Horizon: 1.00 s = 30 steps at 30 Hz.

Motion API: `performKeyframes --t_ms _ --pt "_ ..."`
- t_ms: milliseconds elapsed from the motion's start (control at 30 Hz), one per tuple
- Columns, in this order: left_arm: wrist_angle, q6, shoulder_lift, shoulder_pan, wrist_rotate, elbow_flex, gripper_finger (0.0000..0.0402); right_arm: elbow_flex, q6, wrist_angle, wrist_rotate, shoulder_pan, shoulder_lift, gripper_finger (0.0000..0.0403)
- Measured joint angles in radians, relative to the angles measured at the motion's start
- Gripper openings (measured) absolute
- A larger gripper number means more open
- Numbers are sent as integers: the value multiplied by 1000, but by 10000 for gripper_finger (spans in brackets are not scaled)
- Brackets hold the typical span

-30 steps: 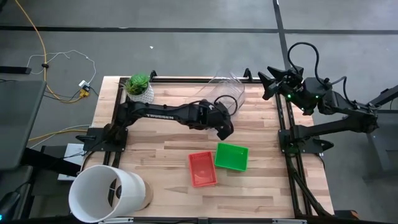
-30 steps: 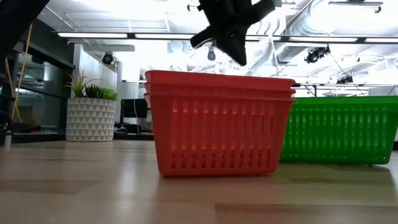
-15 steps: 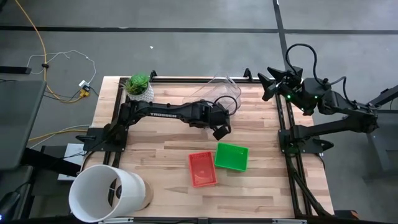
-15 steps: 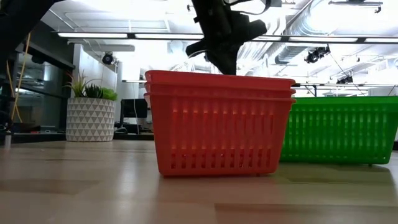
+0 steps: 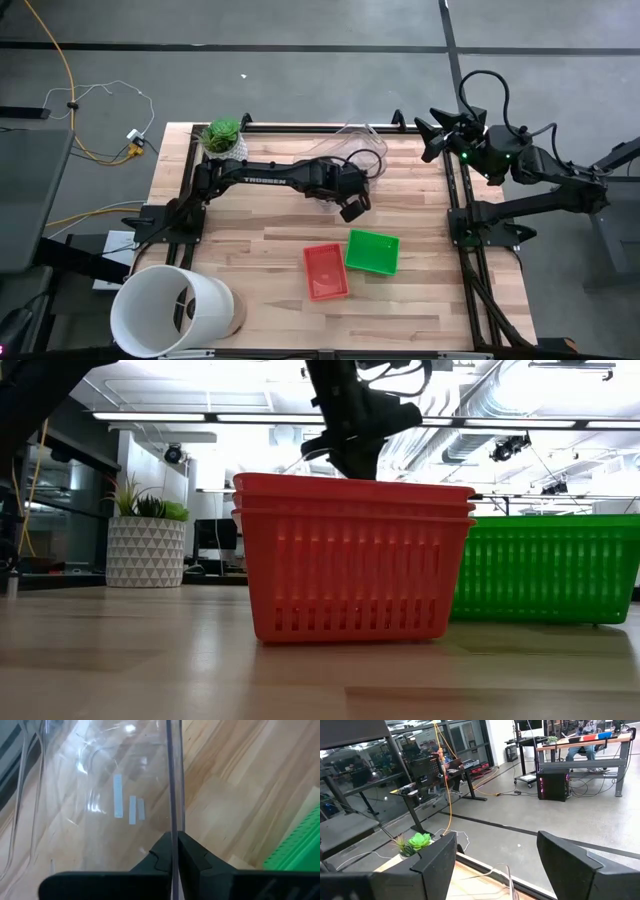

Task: Stack baskets by color
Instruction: Stack the left transparent bin on the top right stacked transparent bins, then return to Home Position

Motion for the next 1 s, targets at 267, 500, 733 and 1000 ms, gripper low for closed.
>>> performKeyframes --t_ms 267,500,733,1000 --pt "26 22 -1 24 27 0 40 0 0 0 0 0 0 263" --pt "27 33 -8 53 111 1 132 0 0 0 0 0 0 263" --pt "15 72 -53 98 278 2 200 0 0 0 0 0 0 263" --pt "11 90 -185 164 380 1 214 0 -7 -11 -15 0 0 263"
